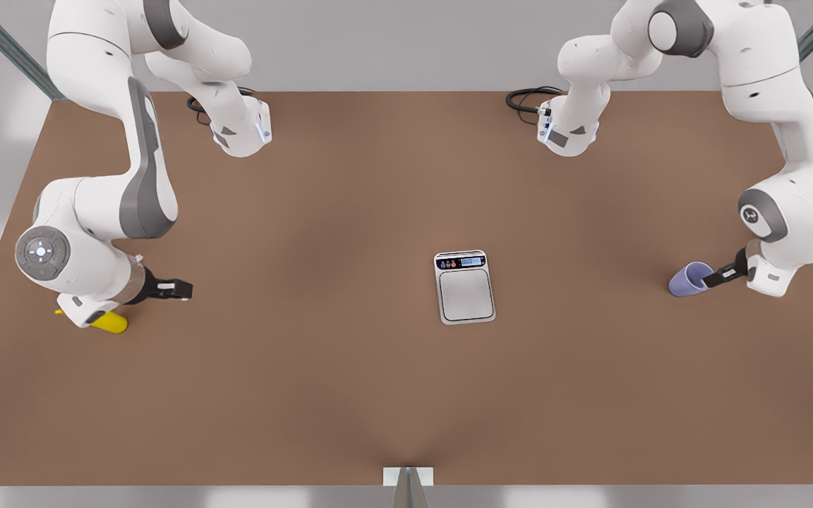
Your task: Move cup to the weight, pick up sauce bottle, pour sauce
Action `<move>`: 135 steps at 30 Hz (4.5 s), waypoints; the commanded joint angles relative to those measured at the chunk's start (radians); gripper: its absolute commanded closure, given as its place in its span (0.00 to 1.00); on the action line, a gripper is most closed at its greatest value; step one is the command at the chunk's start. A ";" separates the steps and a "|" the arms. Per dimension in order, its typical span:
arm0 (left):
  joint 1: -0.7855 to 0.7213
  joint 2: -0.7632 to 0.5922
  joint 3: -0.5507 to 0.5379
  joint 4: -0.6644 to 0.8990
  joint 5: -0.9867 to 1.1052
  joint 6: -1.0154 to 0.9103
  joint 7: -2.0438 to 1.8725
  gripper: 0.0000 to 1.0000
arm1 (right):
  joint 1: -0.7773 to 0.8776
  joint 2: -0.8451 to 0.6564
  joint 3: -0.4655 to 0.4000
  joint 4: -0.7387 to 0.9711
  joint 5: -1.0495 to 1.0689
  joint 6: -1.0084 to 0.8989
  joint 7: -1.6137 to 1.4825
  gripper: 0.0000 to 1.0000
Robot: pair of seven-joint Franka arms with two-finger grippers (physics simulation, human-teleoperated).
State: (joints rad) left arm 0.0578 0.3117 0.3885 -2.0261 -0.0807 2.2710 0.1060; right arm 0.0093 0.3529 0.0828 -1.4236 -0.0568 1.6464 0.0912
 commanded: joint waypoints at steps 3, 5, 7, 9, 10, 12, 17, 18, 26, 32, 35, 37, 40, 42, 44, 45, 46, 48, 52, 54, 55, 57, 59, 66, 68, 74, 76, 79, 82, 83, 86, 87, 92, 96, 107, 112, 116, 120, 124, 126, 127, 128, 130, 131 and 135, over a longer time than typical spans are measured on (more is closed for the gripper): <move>0.002 0.033 0.016 -0.006 -0.073 0.013 0.081 0.00 | 0.000 0.006 0.000 0.000 0.000 0.000 0.001 0.00; 0.002 0.033 0.023 -0.006 -0.076 0.007 0.081 0.00 | 0.000 0.008 0.000 0.000 0.000 0.003 -0.001 0.00; 0.001 0.027 0.030 -0.014 -0.100 -0.004 0.084 0.00 | 0.000 0.009 0.000 0.000 0.000 0.003 0.001 0.00; 0.001 0.026 0.040 -0.028 -0.100 0.001 0.084 0.00 | 0.000 0.009 0.000 0.000 0.000 0.003 -0.001 0.00; 0.002 0.029 0.040 -0.031 -0.100 0.004 0.084 0.00 | 0.000 0.009 -0.002 0.000 0.000 0.004 -0.001 0.00; 0.002 0.033 0.041 -0.048 -0.100 0.024 0.086 0.00 | 0.000 0.011 -0.001 0.000 0.002 0.004 0.001 0.00; 0.002 0.056 0.043 -0.048 -0.100 0.025 0.101 0.32 | 0.000 0.014 0.000 0.003 0.002 0.004 0.001 0.00; 0.002 0.060 0.043 -0.048 -0.100 0.028 0.101 0.41 | 0.000 0.014 0.000 0.003 0.002 0.004 0.001 0.00; 0.002 0.095 0.066 -0.065 -0.100 0.082 0.132 0.49 | 0.001 0.015 0.000 0.002 0.002 0.007 0.001 0.00; 0.001 0.103 0.064 -0.078 -0.102 0.107 0.133 0.55 | -0.002 0.017 0.000 0.002 0.000 0.010 -0.013 0.00; 0.001 0.113 0.063 -0.086 -0.102 0.153 0.133 0.55 | -0.052 0.021 -0.001 0.002 -0.003 0.033 -0.347 0.00; 0.001 0.115 0.063 -0.086 -0.108 0.154 0.133 0.58 | -0.146 0.037 0.000 -0.003 0.002 0.121 -0.706 0.00; 0.001 0.116 0.061 -0.089 -0.110 0.153 0.133 0.64 | -0.287 0.058 0.002 -0.018 0.025 0.177 -0.975 0.00; 0.001 0.118 0.061 -0.089 -0.110 0.154 0.133 0.70 | -0.403 0.097 0.002 -0.028 0.109 0.199 -1.217 0.00; 0.001 0.132 0.058 -0.089 -0.111 0.170 0.133 0.70 | -0.518 0.156 0.002 -0.028 0.222 0.213 -1.452 0.00; -0.001 0.130 0.058 -0.088 -0.111 0.170 0.133 0.73 | -0.572 0.185 0.002 -0.026 0.293 0.213 -1.577 0.00; -0.001 0.129 0.055 -0.086 -0.111 0.168 0.133 0.79 | -0.615 0.201 0.002 -0.023 0.318 0.213 -1.639 0.00; -0.003 0.118 0.053 -0.086 -0.114 0.160 0.132 0.79 | -0.680 0.262 0.002 -0.021 0.416 0.266 -1.732 0.00; -0.004 0.116 0.053 -0.086 -0.114 0.162 0.132 0.79 | -0.735 0.426 0.002 -0.011 0.638 0.302 -1.938 0.00; -0.004 0.116 0.053 -0.086 -0.114 0.162 0.132 0.79 | -0.770 0.455 0.002 -0.012 0.655 0.289 -1.984 0.00; -0.004 0.116 0.053 -0.086 -0.114 0.162 0.132 0.79 | -0.787 0.468 0.002 -0.012 0.657 0.286 -2.012 0.00; -0.006 0.103 0.052 -0.086 -0.114 0.160 0.133 0.79 | -0.805 0.497 0.002 -0.012 0.718 0.286 -2.145 0.00; -0.009 0.098 0.052 -0.086 -0.114 0.160 0.133 0.79 | -0.805 0.506 0.003 -0.012 0.745 0.283 -2.272 0.00; -0.010 0.044 -0.020 -0.082 -0.114 0.162 0.135 0.79 | -0.858 0.554 0.002 0.025 0.848 0.050 -2.286 0.00; -0.010 0.037 -0.074 -0.078 -0.139 0.166 0.135 0.79 | -0.856 0.554 0.002 0.034 0.850 0.052 -2.285 0.00; -0.015 -0.013 -0.201 -0.086 -0.148 0.125 0.129 0.79 | -0.844 0.600 0.006 0.077 0.868 0.066 -2.285 0.00; -0.049 -0.013 -0.224 -0.085 -0.202 0.125 0.118 0.79 | -0.842 0.610 0.006 0.084 0.871 0.069 -2.282 0.00; -0.131 -0.013 -0.227 -0.078 -0.215 0.127 0.018 0.79 | -0.830 0.620 0.008 0.084 0.891 0.069 -2.282 0.00; -0.246 -0.014 -0.227 -0.074 -0.215 0.131 -0.110 0.79 | -0.815 0.626 0.011 0.084 0.893 0.090 -2.283 0.00; -0.279 -0.014 -0.227 -0.072 -0.215 0.133 -0.146 0.79 | -0.810 0.630 0.011 0.086 0.893 0.090 -2.282 0.00; -0.381 -0.003 -0.227 -0.049 -0.215 0.136 -0.265 0.79 | -0.799 0.638 0.011 0.086 0.907 0.090 -2.282 0.00; -0.407 -0.002 -0.227 -0.048 -0.215 0.136 -0.301 0.79 | -0.793 0.640 0.011 0.084 0.907 0.090 -2.282 0.00; -0.549 0.041 -0.226 0.021 -0.214 0.134 -0.517 0.79 | -0.776 0.646 0.011 0.084 0.908 0.090 -2.283 0.00; -0.650 0.081 -0.226 0.078 -0.212 0.134 -0.655 0.79 | -0.770 0.647 0.012 0.084 0.914 0.090 -2.294 0.00; -0.759 0.101 -0.226 0.067 -0.212 0.154 -0.795 0.79 | -0.761 0.647 0.012 0.083 0.920 0.090 -2.288 0.21; -0.796 0.129 -0.226 0.081 -0.212 0.173 -0.838 0.75 | -0.753 0.649 0.012 0.083 0.930 0.090 -2.286 0.31; -0.794 0.127 -0.223 0.081 -0.211 0.170 -0.836 0.37 | -0.750 0.649 0.012 0.083 0.936 0.092 -2.283 0.34; -0.794 0.118 -0.220 0.081 -0.209 0.160 -0.835 0.27 | -0.743 0.652 0.012 0.084 0.945 0.095 -2.283 0.41; -0.794 0.060 -0.214 0.083 -0.211 0.087 -0.839 0.19 | -0.743 0.652 0.012 0.084 0.945 0.101 -2.285 0.43; -0.794 0.037 -0.214 0.083 -0.209 0.081 -0.876 0.17 | -0.743 0.650 0.012 0.084 0.945 0.099 -2.279 0.43; -0.793 0.004 -0.194 0.099 -0.209 0.009 -0.864 0.13 | -0.743 0.644 0.012 0.086 0.945 0.099 -2.273 0.43; -0.793 0.000 -0.168 0.148 -0.208 -0.065 -0.862 0.07 | -0.741 0.638 0.012 0.089 0.945 0.099 -2.269 0.44; -0.793 -0.051 -0.001 0.265 -0.214 -0.304 -0.816 0.00 | -0.681 0.597 0.011 0.135 0.924 0.099 -2.194 0.44; -0.791 -0.106 0.119 0.265 -0.215 -0.361 -0.706 0.00 | -0.632 0.581 0.009 0.189 0.870 0.098 -2.119 0.44; -0.753 -0.092 0.590 0.264 -0.209 -0.469 -0.086 0.00 | -0.384 0.448 0.005 0.196 0.746 0.246 -1.857 0.44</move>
State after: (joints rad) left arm -0.6027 0.2192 0.9464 -1.7574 -0.2919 1.8026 0.0485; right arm -0.3281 0.7853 0.0879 -1.2271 0.6617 1.9172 -1.7114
